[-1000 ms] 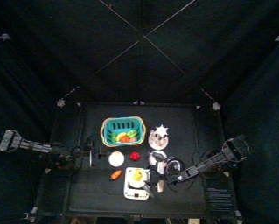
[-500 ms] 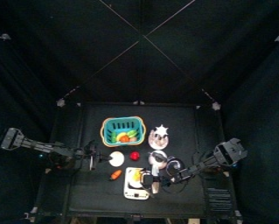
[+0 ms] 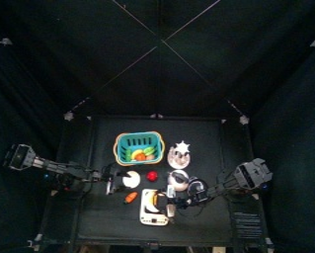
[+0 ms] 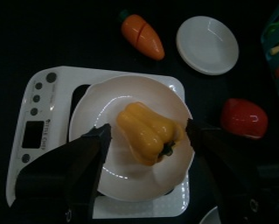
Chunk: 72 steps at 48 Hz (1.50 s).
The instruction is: Grab pan
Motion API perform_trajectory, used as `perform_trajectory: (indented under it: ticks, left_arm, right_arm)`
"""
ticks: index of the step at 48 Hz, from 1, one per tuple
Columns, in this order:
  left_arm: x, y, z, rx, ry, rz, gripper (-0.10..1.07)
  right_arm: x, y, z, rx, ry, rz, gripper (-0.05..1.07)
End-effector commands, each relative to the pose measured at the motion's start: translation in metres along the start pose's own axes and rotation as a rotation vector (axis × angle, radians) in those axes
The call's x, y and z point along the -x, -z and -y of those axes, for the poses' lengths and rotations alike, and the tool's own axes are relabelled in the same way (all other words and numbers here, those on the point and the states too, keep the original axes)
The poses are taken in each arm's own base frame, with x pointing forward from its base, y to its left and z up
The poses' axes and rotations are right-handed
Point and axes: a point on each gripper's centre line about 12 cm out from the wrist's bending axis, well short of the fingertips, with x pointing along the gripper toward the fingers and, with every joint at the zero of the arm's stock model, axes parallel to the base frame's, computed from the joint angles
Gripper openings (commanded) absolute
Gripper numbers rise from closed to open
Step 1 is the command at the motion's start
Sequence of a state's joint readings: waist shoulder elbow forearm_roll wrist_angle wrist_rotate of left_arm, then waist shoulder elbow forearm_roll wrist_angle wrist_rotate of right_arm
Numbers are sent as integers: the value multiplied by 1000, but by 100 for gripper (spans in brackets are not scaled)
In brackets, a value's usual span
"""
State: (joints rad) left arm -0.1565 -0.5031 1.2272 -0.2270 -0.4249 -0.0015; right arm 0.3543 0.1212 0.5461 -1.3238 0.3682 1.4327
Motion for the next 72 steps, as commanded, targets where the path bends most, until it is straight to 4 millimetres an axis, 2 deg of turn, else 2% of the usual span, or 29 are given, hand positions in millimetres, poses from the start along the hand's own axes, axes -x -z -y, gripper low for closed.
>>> perform_trajectory:
  ticks: [1, 33, 41, 52, 60, 72]
  left_arm:
    - [-3, -9, 3, -1, 7, 25, 94]
    - [-2, -6, 1, 3, 1, 18, 94]
    - [-2, -6, 1, 4, 0, 19, 94]
    - [-2, -6, 0, 8, -3, 16, 94]
    - [-2, -7, -1, 23, -9, 20, 93]
    - [-11, -8, 2, 41, -13, -15, 94]
  right_arm:
    - [0, -12, 5, -17, -7, 27, 99]
    - [-20, 4, 8, -18, -26, -25, 97]
    - [-21, 5, 9, -20, -24, -30, 89]
    - [-21, 4, 9, -21, -24, -27, 72]
    - [-14, -5, 11, -28, -21, -1, 65]
    - [7, -23, 20, -40, -10, 62, 64]
